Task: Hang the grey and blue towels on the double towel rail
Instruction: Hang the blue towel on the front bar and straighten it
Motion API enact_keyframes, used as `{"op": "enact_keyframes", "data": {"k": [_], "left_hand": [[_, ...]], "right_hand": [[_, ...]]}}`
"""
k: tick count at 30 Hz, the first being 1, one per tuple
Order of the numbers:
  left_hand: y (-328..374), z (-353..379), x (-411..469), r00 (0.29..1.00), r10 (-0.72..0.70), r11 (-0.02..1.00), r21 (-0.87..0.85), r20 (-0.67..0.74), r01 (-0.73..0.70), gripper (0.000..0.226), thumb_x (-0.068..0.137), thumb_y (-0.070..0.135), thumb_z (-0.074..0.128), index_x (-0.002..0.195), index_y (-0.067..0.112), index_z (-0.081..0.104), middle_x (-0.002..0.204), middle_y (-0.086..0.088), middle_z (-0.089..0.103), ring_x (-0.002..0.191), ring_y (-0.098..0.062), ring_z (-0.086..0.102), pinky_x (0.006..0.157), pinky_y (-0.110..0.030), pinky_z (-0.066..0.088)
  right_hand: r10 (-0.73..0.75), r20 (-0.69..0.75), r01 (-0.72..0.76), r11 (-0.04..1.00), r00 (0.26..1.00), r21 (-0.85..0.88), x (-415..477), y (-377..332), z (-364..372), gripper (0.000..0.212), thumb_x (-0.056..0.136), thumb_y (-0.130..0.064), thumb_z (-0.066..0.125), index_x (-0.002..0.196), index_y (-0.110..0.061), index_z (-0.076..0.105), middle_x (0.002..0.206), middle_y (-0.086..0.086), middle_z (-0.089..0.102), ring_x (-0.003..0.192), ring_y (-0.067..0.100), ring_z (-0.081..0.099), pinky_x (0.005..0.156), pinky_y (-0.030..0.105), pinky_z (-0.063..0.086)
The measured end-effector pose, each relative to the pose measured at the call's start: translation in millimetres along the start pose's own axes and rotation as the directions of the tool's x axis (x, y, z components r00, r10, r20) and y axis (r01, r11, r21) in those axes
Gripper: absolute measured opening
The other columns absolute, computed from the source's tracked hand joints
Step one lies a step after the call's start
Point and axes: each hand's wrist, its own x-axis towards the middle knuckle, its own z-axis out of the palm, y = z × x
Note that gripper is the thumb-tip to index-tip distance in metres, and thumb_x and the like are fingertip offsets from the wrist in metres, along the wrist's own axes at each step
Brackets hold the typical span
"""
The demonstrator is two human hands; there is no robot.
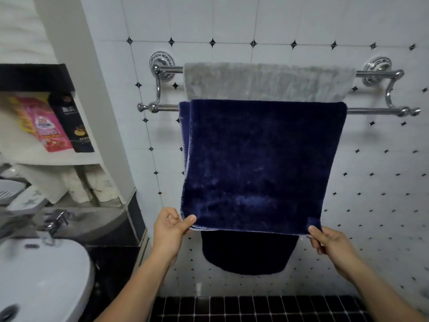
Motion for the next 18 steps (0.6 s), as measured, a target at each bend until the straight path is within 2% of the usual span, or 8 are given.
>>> {"op": "enact_keyframes", "data": {"k": [2, 4, 7, 10, 12, 14, 16, 18], "left_hand": [[-7.3, 0.6, -4.0, 0.999, 0.027, 0.999, 0.038, 0.023, -0.028, 0.033, 0.079, -0.003, 0.075, 0.083, 0.016, 0.048, 0.065, -0.010, 0.049, 0.067, -0.023, 0.053, 0.069, -0.042, 0.053], [-13.9, 3.7, -8.2, 0.999, 0.034, 0.998, 0.046, 0.020, -0.035, 0.027, 0.081, -0.002, 0.073, 0.090, 0.010, 0.051, 0.074, -0.015, 0.050, 0.073, -0.027, 0.055, 0.075, -0.046, 0.055], [-25.5, 5.9, -15.7, 1.000, -0.005, 1.000, 0.025, 0.000, 0.005, 0.024, 0.082, -0.004, 0.070, 0.090, 0.008, 0.050, 0.081, -0.018, 0.050, 0.078, -0.028, 0.053, 0.067, -0.036, 0.056], [-41.9, 0.6, -23.0, 0.997, -0.076, 0.996, 0.043, -0.005, 0.076, 0.026, 0.083, -0.005, 0.069, 0.099, 0.005, 0.051, 0.081, -0.017, 0.055, 0.076, -0.027, 0.057, 0.065, -0.030, 0.053], [-48.5, -4.1, -25.2, 0.992, -0.121, 0.990, 0.084, 0.046, 0.117, 0.026, 0.084, -0.004, 0.068, 0.105, 0.005, 0.055, 0.078, -0.003, 0.070, 0.072, -0.017, 0.068, 0.059, -0.021, 0.054], [-46.9, -5.2, -23.4, 0.978, -0.153, 0.982, 0.136, 0.139, 0.134, 0.025, 0.086, -0.003, 0.067, 0.108, 0.010, 0.063, 0.084, 0.009, 0.077, 0.077, -0.008, 0.072, 0.060, -0.016, 0.053], [-37.2, -3.4, -14.9, 0.964, -0.180, 0.973, 0.177, 0.198, 0.146, 0.029, 0.087, -0.005, 0.065, 0.108, 0.015, 0.067, 0.097, 0.006, 0.078, 0.085, -0.008, 0.073, 0.067, -0.017, 0.055], [-22.0, 0.3, -4.1, 0.950, -0.201, 0.965, 0.218, 0.238, 0.149, 0.032, 0.085, -0.005, 0.067, 0.108, 0.017, 0.068, 0.103, 0.002, 0.077, 0.090, -0.010, 0.072, 0.072, -0.019, 0.056]], "right_hand": [[0.018, -0.008, -0.018, 1.000, 1.000, -0.007, 0.2, 1.2, -1.5, 0.044, 0.093, -0.037, 0.059, 0.058, -0.012, 0.049, 0.058, 0.006, 0.050, 0.054, 0.017, 0.043, 0.060, 0.034, 0.037], [0.029, -0.009, -0.029, 1.000, 1.000, -0.001, -1.1, 2.2, -1.4, 0.043, 0.094, -0.035, 0.059, 0.059, -0.011, 0.050, 0.058, 0.005, 0.051, 0.056, 0.018, 0.043, 0.059, 0.033, 0.038], [0.054, -0.022, -0.054, 0.999, 0.998, -0.002, -6.1, 10.0, 2.6, 0.040, 0.095, -0.032, 0.059, 0.063, -0.009, 0.052, 0.060, 0.006, 0.051, 0.059, 0.020, 0.043, 0.059, 0.032, 0.037], [0.107, -0.013, -0.107, 0.994, 0.994, -0.023, -15.1, 29.0, 5.3, 0.037, 0.095, -0.031, 0.059, 0.067, -0.007, 0.055, 0.060, 0.007, 0.051, 0.059, 0.020, 0.043, 0.059, 0.031, 0.037], [0.130, 0.023, -0.129, 0.990, 0.991, -0.057, -19.0, 40.1, 3.0, 0.035, 0.092, -0.033, 0.061, 0.067, -0.009, 0.056, 0.059, 0.005, 0.052, 0.058, 0.018, 0.044, 0.059, 0.030, 0.036], [0.152, 0.072, -0.144, 0.983, 0.986, -0.110, -16.6, 39.6, -1.3, 0.032, 0.087, -0.038, 0.064, 0.068, -0.012, 0.060, 0.061, 0.004, 0.058, 0.057, 0.016, 0.049, 0.060, 0.028, 0.037], [0.168, 0.129, -0.146, 0.975, 0.977, -0.165, -4.6, 27.3, -6.9, 0.026, 0.087, -0.037, 0.065, 0.074, -0.014, 0.066, 0.073, -0.002, 0.070, 0.068, 0.014, 0.060, 0.066, 0.026, 0.040], [0.145, 0.127, -0.122, 0.976, 0.981, -0.178, 11.0, 2.1, -13.1, 0.020, 0.088, -0.038, 0.066, 0.098, -0.021, 0.069, 0.095, -0.010, 0.074, 0.089, 0.008, 0.065, 0.074, 0.023, 0.044]]}}
